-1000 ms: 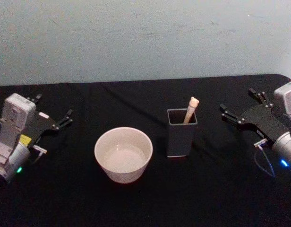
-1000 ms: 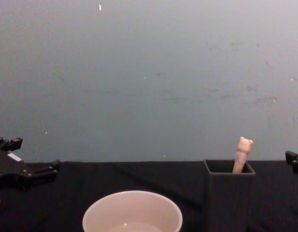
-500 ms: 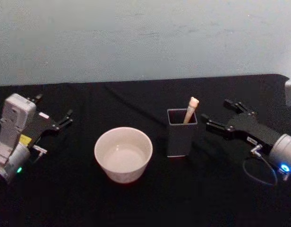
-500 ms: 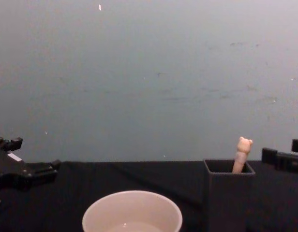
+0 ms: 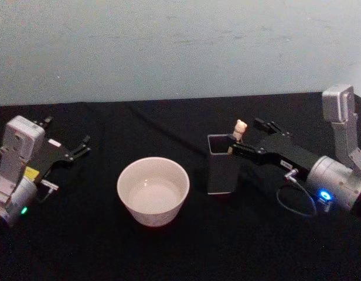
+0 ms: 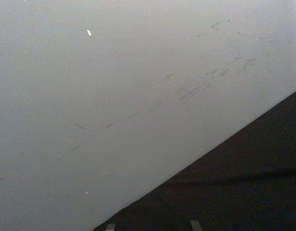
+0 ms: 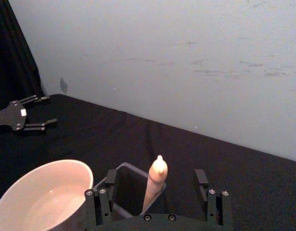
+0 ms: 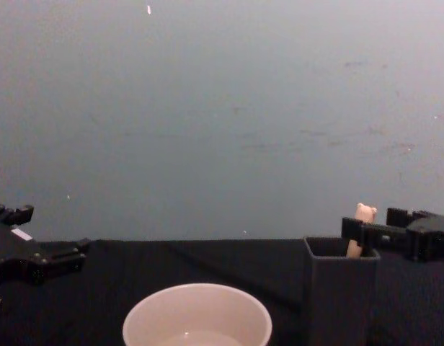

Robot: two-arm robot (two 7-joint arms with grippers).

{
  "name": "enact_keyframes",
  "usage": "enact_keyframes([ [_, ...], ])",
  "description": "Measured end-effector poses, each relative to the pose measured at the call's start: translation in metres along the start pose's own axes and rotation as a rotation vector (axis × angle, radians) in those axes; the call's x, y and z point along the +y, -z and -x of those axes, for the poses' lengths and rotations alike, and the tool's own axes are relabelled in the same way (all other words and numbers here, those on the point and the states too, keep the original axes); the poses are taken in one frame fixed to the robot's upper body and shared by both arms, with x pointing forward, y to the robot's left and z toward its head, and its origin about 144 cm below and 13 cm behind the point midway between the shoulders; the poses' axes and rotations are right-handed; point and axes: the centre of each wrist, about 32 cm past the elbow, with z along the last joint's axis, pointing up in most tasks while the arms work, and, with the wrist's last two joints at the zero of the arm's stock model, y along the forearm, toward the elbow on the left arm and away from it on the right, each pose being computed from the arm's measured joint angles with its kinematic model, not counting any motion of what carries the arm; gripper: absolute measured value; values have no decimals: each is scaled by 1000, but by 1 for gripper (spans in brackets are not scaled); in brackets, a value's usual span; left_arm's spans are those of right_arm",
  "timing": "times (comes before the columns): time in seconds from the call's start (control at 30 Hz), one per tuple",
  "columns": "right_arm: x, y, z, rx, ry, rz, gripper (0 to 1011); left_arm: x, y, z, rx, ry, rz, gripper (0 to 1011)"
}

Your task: Pick up the stirring spoon with one hand, stir inside the cup, then place it back in its original position.

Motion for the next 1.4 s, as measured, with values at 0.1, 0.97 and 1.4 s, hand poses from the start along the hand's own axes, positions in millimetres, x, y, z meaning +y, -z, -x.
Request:
enact_keyframes([
  [0.1,7,0,0,-4,5,-2,1002,0,0,0,0,0,0,1001],
  [0.97,21,0,-1,-10,14,-10,947,0,0,0,0,0,0,1001],
  [1.4,21,0,-1,-11,14,-11,599,0,0,0,0,0,0,1001],
])
